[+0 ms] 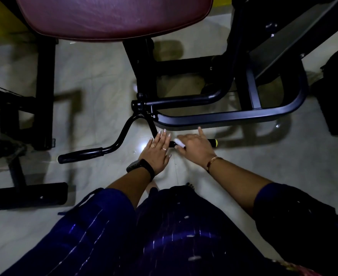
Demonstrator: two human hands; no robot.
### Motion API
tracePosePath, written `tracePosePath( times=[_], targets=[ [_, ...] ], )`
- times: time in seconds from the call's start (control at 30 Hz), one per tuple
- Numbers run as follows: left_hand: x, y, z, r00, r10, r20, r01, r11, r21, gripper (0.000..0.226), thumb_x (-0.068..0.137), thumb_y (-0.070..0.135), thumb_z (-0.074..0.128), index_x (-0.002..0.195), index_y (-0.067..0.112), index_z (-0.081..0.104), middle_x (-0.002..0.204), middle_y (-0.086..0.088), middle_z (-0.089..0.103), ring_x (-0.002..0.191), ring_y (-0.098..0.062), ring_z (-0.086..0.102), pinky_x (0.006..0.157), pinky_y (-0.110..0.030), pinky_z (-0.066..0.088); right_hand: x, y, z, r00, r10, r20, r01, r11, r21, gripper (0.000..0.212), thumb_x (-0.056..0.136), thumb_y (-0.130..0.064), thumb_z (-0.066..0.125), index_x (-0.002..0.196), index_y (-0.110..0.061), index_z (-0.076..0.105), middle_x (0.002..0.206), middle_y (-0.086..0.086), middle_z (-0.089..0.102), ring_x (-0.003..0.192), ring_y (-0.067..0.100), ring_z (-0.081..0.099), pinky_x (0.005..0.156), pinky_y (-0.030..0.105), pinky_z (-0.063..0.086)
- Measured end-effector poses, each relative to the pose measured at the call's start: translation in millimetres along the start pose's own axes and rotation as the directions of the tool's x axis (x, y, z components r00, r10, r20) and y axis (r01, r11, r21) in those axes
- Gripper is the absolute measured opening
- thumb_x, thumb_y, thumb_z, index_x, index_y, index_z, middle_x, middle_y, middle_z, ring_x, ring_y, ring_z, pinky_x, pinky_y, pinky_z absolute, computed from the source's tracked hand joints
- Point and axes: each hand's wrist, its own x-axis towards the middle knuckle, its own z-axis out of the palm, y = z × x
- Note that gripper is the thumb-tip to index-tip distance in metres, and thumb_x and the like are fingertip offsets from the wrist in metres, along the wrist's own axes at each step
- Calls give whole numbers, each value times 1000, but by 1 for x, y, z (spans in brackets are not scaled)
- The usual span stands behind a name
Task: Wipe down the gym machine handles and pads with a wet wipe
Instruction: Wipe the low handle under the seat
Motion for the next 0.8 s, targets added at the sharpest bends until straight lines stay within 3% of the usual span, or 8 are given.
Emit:
tracePosePath(
  times=[0.13, 0.23, 0.3, 0.43, 0.57, 0.67, 0.73, 0.8],
  targets=[
    [-6, -3, 4, 998, 55, -28, -54, 998, 38, 69, 104, 40, 24, 151, 9, -17, 162, -11, -14, 150, -25, -9, 121, -37, 3, -17, 48, -3, 980, 198, -29, -195, 977, 93, 41, 102, -41, 33, 117, -23, 66, 112, 6, 69, 107, 23, 61, 117, 43, 10],
    [-1, -2, 3, 993, 79, -84, -79, 997, 4, 65, 98, 39, 21, 150, 8, -1, 161, -16, 9, 150, -29, 13, 119, -40, 19, -36, 74, 9, 943, 294, -156, -257, 941, 219, 35, 100, -27, 40, 106, -14, 71, 100, 10, 72, 97, 27, 64, 117, 45, 15],
    [4, 1, 0, 993, 80, -91, -81, 997, -16, 65, 97, 38, 26, 152, 5, 10, 160, -17, 16, 148, -30, 19, 118, -41, 22, -46, 76, 18, 930, 281, -236, -224, 944, 242, 31, 96, -25, 45, 104, -12, 71, 99, 9, 72, 94, 29, 65, 114, 48, 21],
    [14, 11, 0, 997, 64, -44, -65, 998, -25, 66, 104, 37, 28, 155, 8, -3, 163, -12, -8, 151, -25, -6, 121, -37, 3, -38, 47, 18, 940, 190, -285, -133, 969, 208, 39, 90, -30, 41, 107, -9, 69, 106, 9, 70, 101, 28, 64, 108, 48, 31],
    [20, 16, -3, 999, 24, -45, -29, 994, -102, 66, 105, 38, 30, 155, 9, -1, 163, -13, -4, 151, -26, -4, 121, -39, 5, -18, 19, 21, 974, -46, -223, 67, 994, 88, 39, 81, -18, 64, 118, -5, 63, 112, 13, 66, 105, 32, 62, 108, 52, 32],
    [27, 17, -5, 999, 29, -38, -32, 994, -108, 64, 105, 39, 25, 155, 10, 0, 163, -13, 1, 151, -25, -1, 120, -37, 5, -12, 25, 16, 988, -69, -136, 65, 997, -37, 42, 91, -32, 55, 127, -10, 58, 117, 10, 65, 111, 29, 59, 115, 47, 19],
    [30, 16, -6, 999, 35, -17, -36, 993, -116, 62, 105, 39, 22, 155, 10, -1, 163, -13, 4, 151, -24, 2, 120, -36, 6, -17, 38, 15, 989, -35, -146, 23, 996, -82, 47, 93, -45, 41, 122, -14, 61, 113, 8, 67, 107, 28, 60, 113, 46, 23],
    [32, 16, -7, 999, 43, -5, -44, 991, -123, 62, 106, 37, 24, 155, 10, -1, 163, -12, 5, 151, -23, 5, 120, -35, 7, -30, 53, 17, 983, 48, -179, -50, 999, -7, 52, 91, -50, 32, 114, -15, 63, 109, 8, 66, 104, 30, 61, 108, 46, 32]
  ],
)
